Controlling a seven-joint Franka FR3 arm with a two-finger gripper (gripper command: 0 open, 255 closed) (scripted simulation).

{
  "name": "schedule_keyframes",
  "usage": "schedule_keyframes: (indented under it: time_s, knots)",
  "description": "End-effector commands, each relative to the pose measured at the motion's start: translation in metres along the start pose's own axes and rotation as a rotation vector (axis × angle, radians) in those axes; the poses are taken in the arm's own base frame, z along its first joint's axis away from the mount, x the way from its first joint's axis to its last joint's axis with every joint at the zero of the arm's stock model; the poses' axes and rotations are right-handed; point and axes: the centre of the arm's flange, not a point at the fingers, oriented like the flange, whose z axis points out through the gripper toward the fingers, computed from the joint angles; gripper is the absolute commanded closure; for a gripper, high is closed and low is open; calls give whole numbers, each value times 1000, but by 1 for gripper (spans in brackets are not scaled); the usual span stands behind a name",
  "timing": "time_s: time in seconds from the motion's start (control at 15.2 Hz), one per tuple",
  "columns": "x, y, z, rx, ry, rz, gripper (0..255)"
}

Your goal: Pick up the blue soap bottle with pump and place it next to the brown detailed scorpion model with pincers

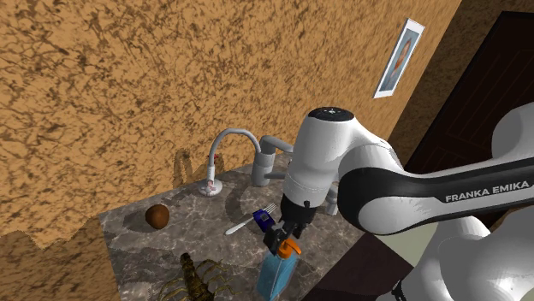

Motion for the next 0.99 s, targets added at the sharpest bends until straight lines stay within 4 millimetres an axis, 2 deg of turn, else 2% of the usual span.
schedule_keyframes:
  time_s: [0.0, 0.2, 0.46, 0.92]
  knots:
    - [0, 0, 0, 0, 0, 0, 0]
    - [0, 0, 0, 0, 0, 0, 0]
    - [0, 0, -50, 0, 0, 0, 0]
    - [0, 0, -50, 0, 0, 0, 0]
